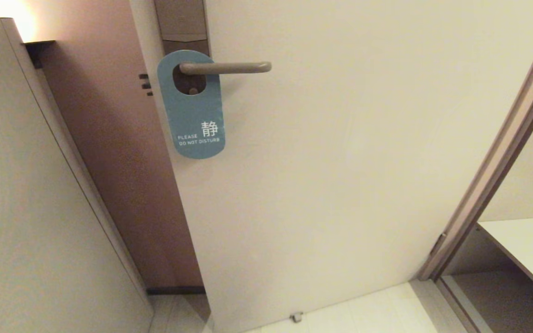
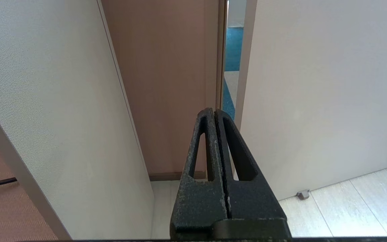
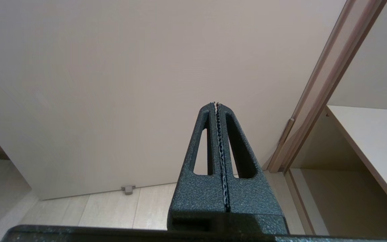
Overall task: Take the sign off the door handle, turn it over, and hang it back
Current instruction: Take down the sign
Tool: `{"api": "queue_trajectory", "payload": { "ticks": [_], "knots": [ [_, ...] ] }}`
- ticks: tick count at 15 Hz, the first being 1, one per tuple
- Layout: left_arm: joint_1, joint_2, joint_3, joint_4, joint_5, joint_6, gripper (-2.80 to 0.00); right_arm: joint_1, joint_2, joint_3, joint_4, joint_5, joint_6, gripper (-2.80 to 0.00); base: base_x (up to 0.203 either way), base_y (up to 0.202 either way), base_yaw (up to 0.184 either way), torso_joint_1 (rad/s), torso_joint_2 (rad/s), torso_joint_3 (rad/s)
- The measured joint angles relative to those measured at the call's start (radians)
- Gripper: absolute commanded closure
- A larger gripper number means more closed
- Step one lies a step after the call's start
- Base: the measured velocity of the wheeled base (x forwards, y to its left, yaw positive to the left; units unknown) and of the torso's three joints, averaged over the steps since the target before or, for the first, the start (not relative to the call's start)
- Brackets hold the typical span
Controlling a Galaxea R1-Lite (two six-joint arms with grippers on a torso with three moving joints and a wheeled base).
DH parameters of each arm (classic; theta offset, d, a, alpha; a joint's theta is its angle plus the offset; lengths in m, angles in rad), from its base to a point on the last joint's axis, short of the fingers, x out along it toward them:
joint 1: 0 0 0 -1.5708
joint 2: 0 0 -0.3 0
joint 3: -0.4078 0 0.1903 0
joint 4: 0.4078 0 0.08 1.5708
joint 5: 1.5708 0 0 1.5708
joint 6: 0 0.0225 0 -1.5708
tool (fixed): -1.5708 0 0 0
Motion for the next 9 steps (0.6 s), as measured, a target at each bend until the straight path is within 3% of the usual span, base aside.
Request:
{"api": "queue_trajectory", "payload": {
  "ticks": [9],
  "knots": [
    [0.000,0.000,0.000,0.000,0.000,0.003,0.00,0.000,0.000,0.000,0.000,0.000,0.000,0.00,0.000,0.000,0.000,0.000,0.00,0.000]
  ]
}}
